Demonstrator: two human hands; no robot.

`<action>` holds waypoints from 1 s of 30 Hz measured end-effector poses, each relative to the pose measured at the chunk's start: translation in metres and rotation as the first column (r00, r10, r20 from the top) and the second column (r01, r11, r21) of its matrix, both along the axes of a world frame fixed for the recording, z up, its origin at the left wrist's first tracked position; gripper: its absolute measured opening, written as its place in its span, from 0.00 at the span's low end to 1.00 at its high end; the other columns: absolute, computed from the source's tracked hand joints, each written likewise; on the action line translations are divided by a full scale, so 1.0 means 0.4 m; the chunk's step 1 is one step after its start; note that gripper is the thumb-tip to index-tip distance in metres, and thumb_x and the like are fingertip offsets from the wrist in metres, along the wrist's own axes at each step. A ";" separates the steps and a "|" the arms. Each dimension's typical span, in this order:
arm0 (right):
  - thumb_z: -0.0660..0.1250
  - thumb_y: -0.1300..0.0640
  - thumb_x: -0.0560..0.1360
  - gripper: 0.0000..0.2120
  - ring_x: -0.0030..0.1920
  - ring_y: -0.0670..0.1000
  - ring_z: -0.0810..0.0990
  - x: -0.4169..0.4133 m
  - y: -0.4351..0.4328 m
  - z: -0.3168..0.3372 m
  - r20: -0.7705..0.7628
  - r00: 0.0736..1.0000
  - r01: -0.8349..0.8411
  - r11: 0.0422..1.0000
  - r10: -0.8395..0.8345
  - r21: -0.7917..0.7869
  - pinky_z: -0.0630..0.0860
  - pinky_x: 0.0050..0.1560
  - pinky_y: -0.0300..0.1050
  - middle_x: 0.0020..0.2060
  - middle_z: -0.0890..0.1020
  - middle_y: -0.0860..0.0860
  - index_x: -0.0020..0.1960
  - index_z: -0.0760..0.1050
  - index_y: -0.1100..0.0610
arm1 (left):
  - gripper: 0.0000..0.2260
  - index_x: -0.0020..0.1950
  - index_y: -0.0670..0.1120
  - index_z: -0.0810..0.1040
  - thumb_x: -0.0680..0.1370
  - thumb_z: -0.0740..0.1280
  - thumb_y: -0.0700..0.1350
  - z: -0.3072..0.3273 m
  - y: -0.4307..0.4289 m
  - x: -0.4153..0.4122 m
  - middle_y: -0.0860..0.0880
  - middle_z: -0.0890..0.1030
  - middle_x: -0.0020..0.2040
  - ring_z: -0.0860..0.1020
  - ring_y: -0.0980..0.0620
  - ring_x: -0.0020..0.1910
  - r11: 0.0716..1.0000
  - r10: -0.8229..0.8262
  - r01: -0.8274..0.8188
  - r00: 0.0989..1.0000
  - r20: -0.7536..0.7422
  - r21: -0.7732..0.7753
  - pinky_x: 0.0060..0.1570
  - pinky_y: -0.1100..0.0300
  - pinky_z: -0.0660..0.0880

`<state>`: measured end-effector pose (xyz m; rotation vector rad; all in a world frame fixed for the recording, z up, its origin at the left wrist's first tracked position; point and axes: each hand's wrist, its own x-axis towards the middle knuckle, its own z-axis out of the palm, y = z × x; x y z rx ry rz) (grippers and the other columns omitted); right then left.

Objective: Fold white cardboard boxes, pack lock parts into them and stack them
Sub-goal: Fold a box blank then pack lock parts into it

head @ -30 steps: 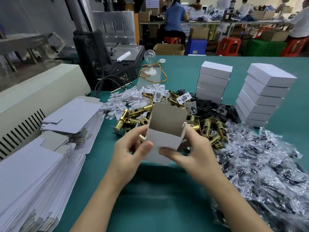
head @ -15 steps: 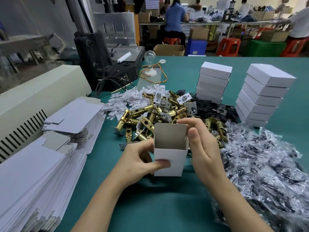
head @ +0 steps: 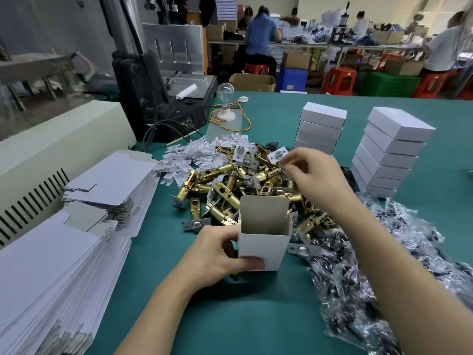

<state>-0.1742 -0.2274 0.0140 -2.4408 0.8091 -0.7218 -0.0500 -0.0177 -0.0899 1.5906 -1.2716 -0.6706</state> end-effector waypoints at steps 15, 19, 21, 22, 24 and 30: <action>0.69 0.51 0.81 0.14 0.62 0.57 0.73 0.139 -0.147 0.051 -0.710 0.697 -0.397 0.881 0.106 -0.258 0.72 0.62 0.52 0.59 0.72 0.55 0.66 0.78 0.51 | 0.17 0.57 0.63 0.85 0.70 0.80 0.59 0.002 0.000 -0.001 0.59 0.87 0.51 0.85 0.43 0.45 1.000 -0.004 0.003 1.000 -0.017 -0.008 0.46 0.44 0.83; 0.71 0.49 0.79 0.15 0.57 0.54 0.75 0.118 -0.137 0.085 -0.606 0.768 -0.430 0.868 0.207 -0.249 0.73 0.60 0.51 0.57 0.74 0.53 0.63 0.77 0.54 | 0.17 0.57 0.65 0.85 0.69 0.80 0.60 0.000 -0.002 0.000 0.60 0.87 0.51 0.84 0.41 0.41 1.000 0.001 -0.002 1.000 -0.026 -0.004 0.41 0.45 0.83; 0.70 0.50 0.80 0.14 0.53 0.54 0.77 0.108 -0.121 0.090 -0.571 0.786 -0.462 0.840 0.238 -0.286 0.74 0.53 0.49 0.55 0.79 0.52 0.62 0.76 0.55 | 0.17 0.57 0.64 0.85 0.69 0.80 0.60 0.000 -0.005 0.000 0.59 0.87 0.50 0.83 0.43 0.39 1.000 0.010 -0.010 0.999 -0.034 -0.002 0.39 0.46 0.84; 0.70 0.51 0.80 0.14 0.51 0.53 0.78 0.103 -0.111 0.090 -0.549 0.796 -0.477 0.823 0.256 -0.308 0.73 0.51 0.49 0.53 0.80 0.52 0.62 0.76 0.56 | 0.17 0.57 0.64 0.85 0.69 0.80 0.59 0.000 -0.005 0.001 0.59 0.87 0.50 0.83 0.43 0.37 1.000 0.014 -0.014 0.999 -0.039 0.001 0.37 0.47 0.84; 0.71 0.52 0.80 0.12 0.49 0.53 0.78 0.092 -0.090 0.098 -0.481 0.822 -0.495 0.799 0.304 -0.341 0.73 0.49 0.49 0.50 0.81 0.51 0.60 0.76 0.57 | 0.17 0.58 0.63 0.85 0.70 0.81 0.57 -0.003 -0.004 0.001 0.58 0.87 0.50 0.83 0.45 0.35 1.000 0.020 -0.019 0.999 -0.049 0.007 0.35 0.49 0.84; 0.71 0.51 0.79 0.12 0.38 0.53 0.78 0.045 -0.026 0.183 -0.145 0.912 -0.408 0.802 0.385 -0.436 0.76 0.43 0.51 0.40 0.82 0.52 0.51 0.79 0.61 | 0.17 0.58 0.64 0.85 0.70 0.81 0.56 -0.001 0.000 -0.003 0.57 0.88 0.50 0.80 0.53 0.30 0.999 0.041 -0.040 0.995 -0.095 0.015 0.33 0.57 0.81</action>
